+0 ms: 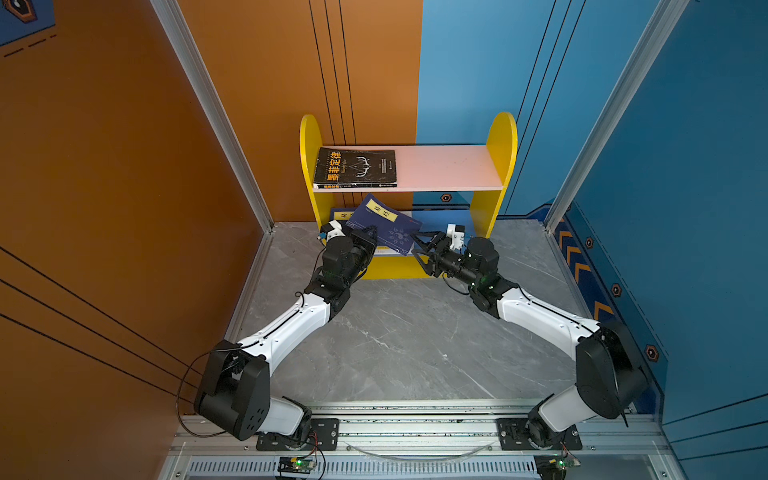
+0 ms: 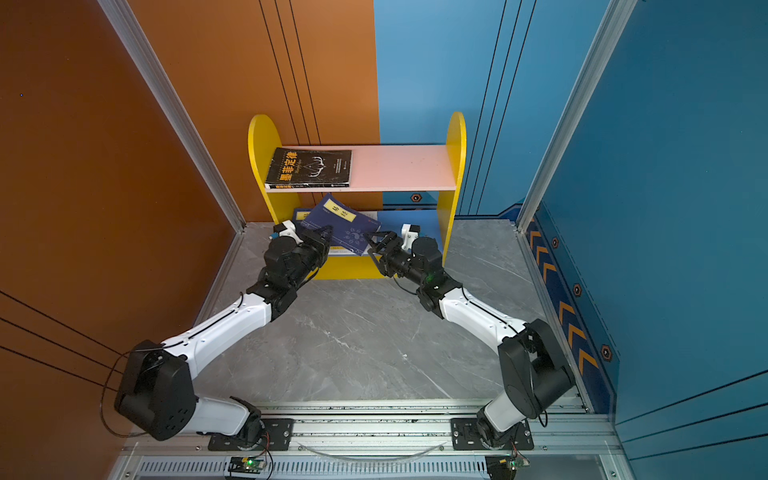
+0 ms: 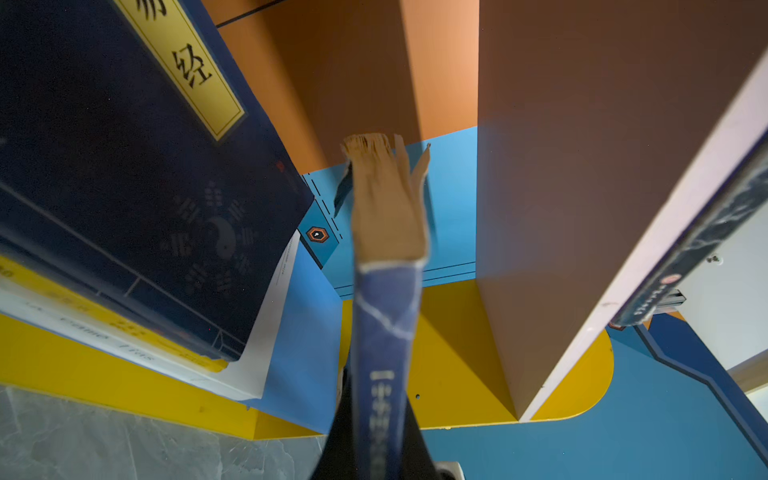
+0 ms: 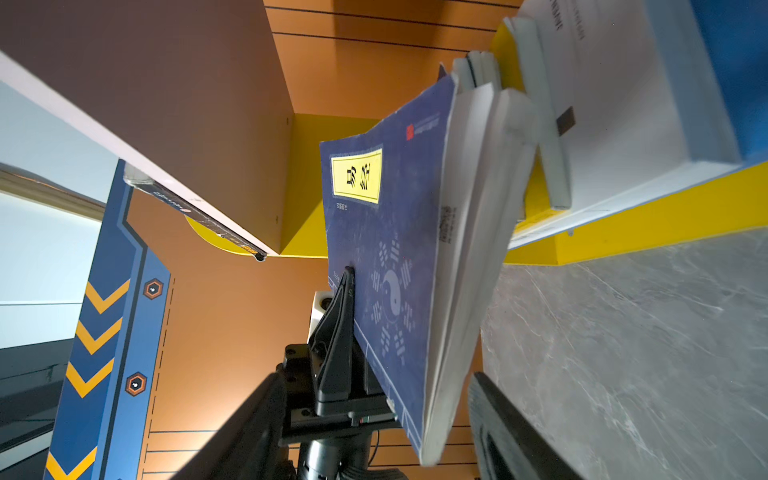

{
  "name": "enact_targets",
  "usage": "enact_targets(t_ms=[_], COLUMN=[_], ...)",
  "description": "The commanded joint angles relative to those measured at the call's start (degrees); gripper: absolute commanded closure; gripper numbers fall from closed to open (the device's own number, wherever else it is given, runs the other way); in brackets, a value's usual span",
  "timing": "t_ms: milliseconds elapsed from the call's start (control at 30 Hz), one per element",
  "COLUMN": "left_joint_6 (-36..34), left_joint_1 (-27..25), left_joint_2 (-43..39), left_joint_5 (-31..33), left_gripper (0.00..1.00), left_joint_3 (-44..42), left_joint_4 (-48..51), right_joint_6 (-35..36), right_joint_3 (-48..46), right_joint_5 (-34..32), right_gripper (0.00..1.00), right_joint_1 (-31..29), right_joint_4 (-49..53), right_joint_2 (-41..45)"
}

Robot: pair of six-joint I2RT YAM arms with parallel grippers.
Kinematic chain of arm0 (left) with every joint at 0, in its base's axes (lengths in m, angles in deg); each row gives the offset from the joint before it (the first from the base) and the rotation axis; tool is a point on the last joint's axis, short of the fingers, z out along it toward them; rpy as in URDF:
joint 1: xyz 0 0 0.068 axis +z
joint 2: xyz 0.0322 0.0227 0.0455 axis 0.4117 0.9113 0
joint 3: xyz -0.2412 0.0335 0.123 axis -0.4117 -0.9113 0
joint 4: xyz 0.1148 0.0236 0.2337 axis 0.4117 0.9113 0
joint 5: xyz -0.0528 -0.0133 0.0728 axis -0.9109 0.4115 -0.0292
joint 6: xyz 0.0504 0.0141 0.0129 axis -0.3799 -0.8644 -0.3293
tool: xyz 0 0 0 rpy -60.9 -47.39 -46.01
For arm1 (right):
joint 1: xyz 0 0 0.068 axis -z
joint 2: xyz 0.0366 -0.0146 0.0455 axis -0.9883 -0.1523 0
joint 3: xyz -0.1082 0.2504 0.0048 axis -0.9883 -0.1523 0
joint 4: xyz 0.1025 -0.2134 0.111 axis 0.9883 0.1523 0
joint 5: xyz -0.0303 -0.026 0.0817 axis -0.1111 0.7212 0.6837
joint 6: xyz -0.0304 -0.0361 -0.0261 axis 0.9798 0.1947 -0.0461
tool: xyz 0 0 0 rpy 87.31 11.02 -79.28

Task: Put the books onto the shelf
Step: 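Grasp the book with the right gripper and lower it onto the lower shelf with both, then push the book against the shelf stack with the right gripper while the left withdraws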

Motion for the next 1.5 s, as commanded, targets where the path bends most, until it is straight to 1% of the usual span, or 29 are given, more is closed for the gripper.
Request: enact_targets(t_ms=[0,100,233,400,567,667,700,767,833,867,900,967,1000,1033,1067,1133,1200,1267,1400,1467], left_joint_6=[0.85,0.96,1.82,1.86,1.89,1.96,1.83,1.98,2.40,2.75,2.88,2.16,1.41,0.34,-1.37,-5.73,-8.41,-9.54,-11.63,-11.99], left_joint_1=[0.43,0.57,0.55,0.38,-0.04,-0.19,-0.28,-0.15,0.55,1.06,1.79,3.37,4.35,5.77,7.15,10.22,13.08,16.05,23.24,26.29], left_joint_2=[-0.46,-0.22,0.31,0.25,-0.32,-0.59,-0.72,-0.96,-1.29,-1.63,-2.28,-4.42,-5.85,-7.21,-8.10,-10.12,-12.79,-16.15,-23.03,-25.60], left_joint_5=[3.16,4.26,4.86,5.62,6.96,7.85,8.11,8.20,6.85,5.91,4.79,2.67,1.09,-1.62,-4.67,-10.84,-14.92,-17.97,-21.34,-21.94], left_gripper=[1.00,1.00,1.00,1.00,1.00,1.00,1.00,0.98,0.91,0.85,0.76,0.53,0.40,0.30,0.25,0.17,0.11,0.05,0.00,0.01], left_joint_3=[-0.64,-0.58,-0.67,-0.76,-1.43,-1.90,-2.05,-2.31,-2.41,-2.43,-2.65,-3.26,-3.25,-2.19,-0.62,3.69,4.33,2.90,-1.91,-4.20], left_joint_4=[-6.23,-6.46,-6.93,-6.93,-6.93,-6.93,-6.89,-6.84,-6.29,-5.26,-3.95,-0.84,2.42,7.67,13.53,26.00,31.77,35.06,42.56,44.53], right_joint_6=[-2.90,-3.83,-3.61,-3.37,-2.05,-2.11,-2.11,-1.25,1.47,3.43,5.42,8.64,10.37,12.22,13.75,17.21,19.69,21.11,23.57,25.52], right_joint_3=[2.98,4.46,5.63,6.22,7.41,8.09,8.56,9.71,10.90,11.80,12.76,14.60,16.01,17.75,19.22,23.28,27.02,30.98,36.58,38.21], right_joint_5=[-0.41,-0.14,-0.65,-1.53,-3.18,-3.38,-3.17,-2.61,-2.20,-2.00,-1.77,-0.48,0.78,2.23,3.28,6.36,9.02,11.66,15.66,16.17], right_gripper=[0.39,0.43,0.45,0.53,0.68,0.81,0.86,0.90,0.90,0.90,0.90,0.92,0.93,0.93,0.93,0.94,0.94,0.95,0.95,0.94], right_joint_1=[-0.31,-1.41,-2.61,-2.73,-2.57,-2.39,-2.40,-2.24,-1.76,-1.30,-0.74,0.37,0.91,1.43,1.75,2.21,2.30,2.30,2.22,2.05], right_joint_4=[-7.33,-7.67,-7.13,-6.83,-5.36,-5.13,-4.95,-3.31,-0.73,1.59,3.42,5.36,6.69,8.10,9.47,13.50,15.84,18.25,20.65,23.32], right_joint_2=[-3.55,-5.83,-7.18,-7.79,-8.29,-9.01,-9.28,-9.87,-10.26,-10.46,-10.67,-11.54,-12.24,-13.19,-13.88,-16.26,-18.81,-21.63,-25.34,-26.15])
